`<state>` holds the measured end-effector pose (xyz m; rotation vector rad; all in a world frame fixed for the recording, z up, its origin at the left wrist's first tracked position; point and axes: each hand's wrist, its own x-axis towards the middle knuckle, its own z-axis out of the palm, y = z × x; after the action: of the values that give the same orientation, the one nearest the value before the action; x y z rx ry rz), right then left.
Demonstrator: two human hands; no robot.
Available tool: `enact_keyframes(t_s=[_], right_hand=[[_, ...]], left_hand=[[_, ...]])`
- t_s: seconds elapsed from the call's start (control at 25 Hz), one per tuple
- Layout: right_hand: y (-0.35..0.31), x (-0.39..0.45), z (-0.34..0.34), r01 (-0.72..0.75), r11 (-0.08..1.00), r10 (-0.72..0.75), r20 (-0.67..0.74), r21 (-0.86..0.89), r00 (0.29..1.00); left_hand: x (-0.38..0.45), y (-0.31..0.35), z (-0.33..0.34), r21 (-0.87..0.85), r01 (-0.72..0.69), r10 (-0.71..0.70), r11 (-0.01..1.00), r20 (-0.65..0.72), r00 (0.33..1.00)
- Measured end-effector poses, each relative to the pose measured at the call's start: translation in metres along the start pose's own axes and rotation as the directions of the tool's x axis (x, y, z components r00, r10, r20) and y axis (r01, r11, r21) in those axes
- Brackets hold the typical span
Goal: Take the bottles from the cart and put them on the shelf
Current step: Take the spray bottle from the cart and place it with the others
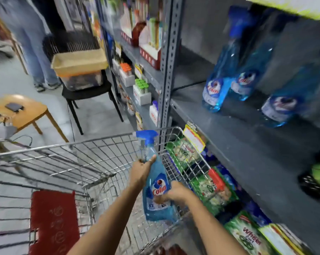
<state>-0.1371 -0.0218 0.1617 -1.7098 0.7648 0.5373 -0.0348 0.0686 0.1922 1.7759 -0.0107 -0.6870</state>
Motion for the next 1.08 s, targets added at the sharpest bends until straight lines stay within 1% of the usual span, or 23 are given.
enact_keyframes(t_s=[0.08, 0.2, 0.28, 0.36, 0.52, 0.64, 0.72, 0.8, 0.88, 1.0, 1.04, 1.08], right_hand=[[-0.012, -0.035, -0.007, 0.140, 0.987, -0.134, -0.066, 0.084, 0.989], [-0.026, -0.095, -0.017, 0.331, 0.926, -0.303, -0.165, 0.180, 0.939], [-0.032, -0.134, -0.023, 0.448, 0.867, -0.392, -0.256, 0.218, 0.884], [-0.035, -0.174, -0.031, 0.564, 0.798, -0.477, -0.348, 0.212, 0.807], [-0.040, -0.237, -0.046, 0.701, 0.692, -0.567, -0.470, 0.174, 0.676], [-0.038, -0.260, -0.054, 0.751, 0.644, -0.592, -0.526, 0.147, 0.610], [-0.038, -0.271, -0.058, 0.769, 0.624, -0.595, -0.553, 0.140, 0.583], [-0.037, -0.276, -0.063, 0.771, 0.626, -0.591, -0.571, 0.122, 0.570], [-0.034, -0.276, -0.070, 0.758, 0.642, -0.566, -0.597, 0.113, 0.569], [-0.028, -0.271, -0.080, 0.718, 0.688, -0.505, -0.640, 0.107, 0.579], [-0.027, -0.268, -0.085, 0.681, 0.729, -0.477, -0.665, 0.067, 0.575], [-0.027, -0.262, -0.090, 0.614, 0.789, -0.440, -0.703, -0.005, 0.559]], left_hand=[[-0.025, 0.032, 0.003, 0.010, -0.116, 0.116, 0.993, -0.005, 0.993], [-0.069, 0.075, 0.009, 0.009, -0.253, 0.253, 0.967, -0.017, 0.967], [-0.101, 0.100, 0.015, -0.004, -0.321, 0.320, 0.947, -0.028, 0.947], [-0.138, 0.128, 0.021, -0.051, -0.378, 0.377, 0.925, -0.018, 0.926], [-0.194, 0.166, 0.035, -0.155, -0.447, 0.457, 0.881, 0.035, 0.889], [-0.219, 0.184, 0.043, -0.174, -0.503, 0.518, 0.846, 0.049, 0.854], [-0.228, 0.192, 0.049, -0.163, -0.529, 0.544, 0.833, 0.069, 0.836], [-0.230, 0.197, 0.056, -0.155, -0.546, 0.563, 0.823, 0.099, 0.821], [-0.226, 0.200, 0.063, -0.159, -0.554, 0.574, 0.817, 0.144, 0.806], [-0.209, 0.202, 0.078, -0.176, -0.549, 0.576, 0.817, 0.247, 0.779], [-0.201, 0.202, 0.083, -0.175, -0.550, 0.577, 0.817, 0.280, 0.767], [-0.194, 0.202, 0.089, -0.171, -0.551, 0.576, 0.817, 0.309, 0.757]])
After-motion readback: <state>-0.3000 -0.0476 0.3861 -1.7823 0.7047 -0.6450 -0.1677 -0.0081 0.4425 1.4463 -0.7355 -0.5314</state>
